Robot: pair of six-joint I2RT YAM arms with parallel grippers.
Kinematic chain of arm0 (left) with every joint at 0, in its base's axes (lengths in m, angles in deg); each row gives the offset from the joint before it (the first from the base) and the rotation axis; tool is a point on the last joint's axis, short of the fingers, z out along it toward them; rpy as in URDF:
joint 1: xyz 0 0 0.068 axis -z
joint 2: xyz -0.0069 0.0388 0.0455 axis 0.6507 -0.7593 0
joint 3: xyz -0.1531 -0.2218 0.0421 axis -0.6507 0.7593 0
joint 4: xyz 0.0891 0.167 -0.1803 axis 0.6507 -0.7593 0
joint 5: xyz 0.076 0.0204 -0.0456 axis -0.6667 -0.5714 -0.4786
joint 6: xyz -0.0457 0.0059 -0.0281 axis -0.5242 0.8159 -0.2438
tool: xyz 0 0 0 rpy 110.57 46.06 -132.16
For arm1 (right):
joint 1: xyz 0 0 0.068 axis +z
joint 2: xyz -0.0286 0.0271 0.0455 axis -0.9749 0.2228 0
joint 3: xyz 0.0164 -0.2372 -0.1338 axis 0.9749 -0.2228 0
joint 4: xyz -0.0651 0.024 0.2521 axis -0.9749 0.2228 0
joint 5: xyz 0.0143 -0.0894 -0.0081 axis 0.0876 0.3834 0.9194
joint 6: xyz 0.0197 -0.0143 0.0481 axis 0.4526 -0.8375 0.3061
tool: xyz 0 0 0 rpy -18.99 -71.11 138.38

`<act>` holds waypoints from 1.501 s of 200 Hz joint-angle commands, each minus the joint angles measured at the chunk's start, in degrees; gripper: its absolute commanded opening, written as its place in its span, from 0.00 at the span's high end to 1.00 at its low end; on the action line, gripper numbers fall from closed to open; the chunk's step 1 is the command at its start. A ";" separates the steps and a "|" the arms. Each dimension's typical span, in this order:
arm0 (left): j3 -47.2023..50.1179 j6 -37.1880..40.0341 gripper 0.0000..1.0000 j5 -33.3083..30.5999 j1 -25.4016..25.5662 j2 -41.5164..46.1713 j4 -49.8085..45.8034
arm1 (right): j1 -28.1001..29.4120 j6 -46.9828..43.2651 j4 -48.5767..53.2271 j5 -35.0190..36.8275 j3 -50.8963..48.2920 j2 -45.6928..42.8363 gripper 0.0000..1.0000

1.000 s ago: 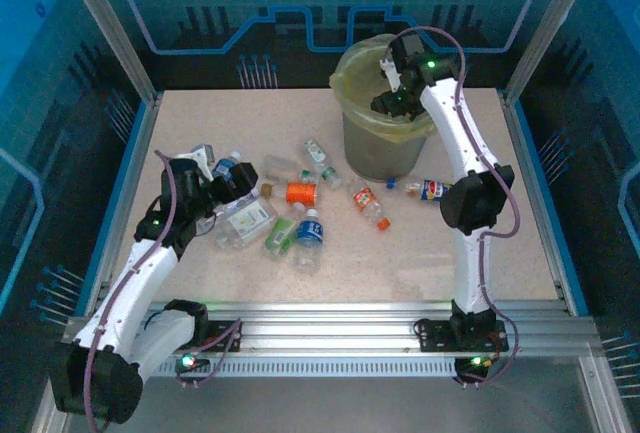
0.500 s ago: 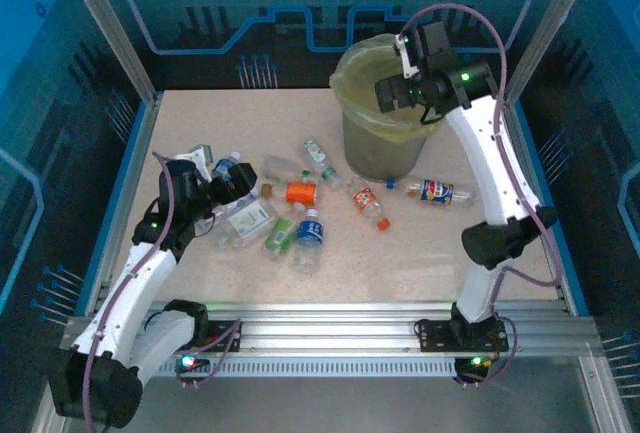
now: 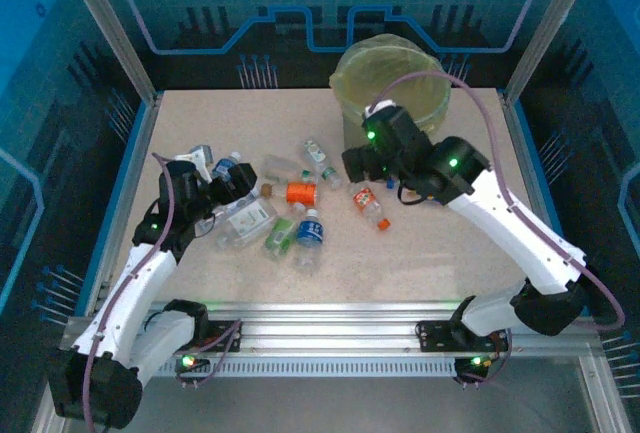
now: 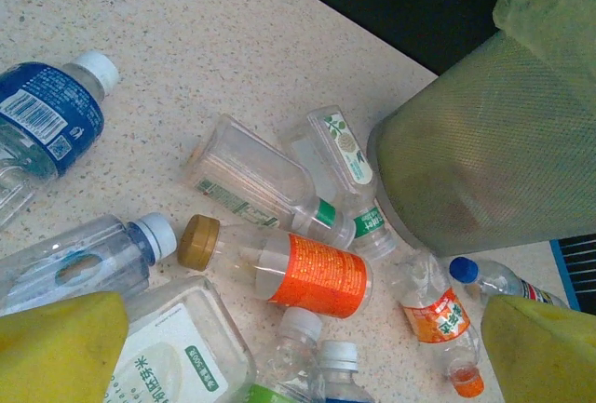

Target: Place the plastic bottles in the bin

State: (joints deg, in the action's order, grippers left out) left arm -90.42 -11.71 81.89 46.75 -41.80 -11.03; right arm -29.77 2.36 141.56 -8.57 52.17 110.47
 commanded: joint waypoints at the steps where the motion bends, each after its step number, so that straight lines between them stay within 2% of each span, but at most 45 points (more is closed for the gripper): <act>1: 1.33 -0.46 0.01 0.91 -0.44 -0.08 1.60 | 3.82 8.33 -2.94 1.15 -5.18 -0.55 0.00; 37: 2.12 -1.42 0.01 1.91 -0.44 -1.39 3.23 | 8.11 17.12 -3.92 -2.03 -11.82 1.23 0.00; 100: 2.65 -2.34 0.01 2.14 -0.45 -3.43 4.60 | 10.19 25.14 -8.94 -12.60 -18.12 8.88 0.00; 163: 2.33 -2.61 0.01 2.80 -0.45 -4.56 4.99 | 12.67 25.82 -9.86 -17.86 -15.55 16.91 0.00; 216: 2.41 -2.37 0.01 2.70 -0.44 -4.48 5.08 | 12.94 26.91 -10.60 -18.96 -15.90 18.31 0.00; 300: 1.53 -1.82 0.01 2.62 -0.44 -6.14 5.74 | 12.59 26.04 -11.38 -21.65 -14.47 21.83 0.09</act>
State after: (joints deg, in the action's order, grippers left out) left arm -87.95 -13.24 83.40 46.75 -47.39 -6.61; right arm -17.53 28.15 130.83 -28.50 35.64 130.27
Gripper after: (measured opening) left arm 0.990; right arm 0.916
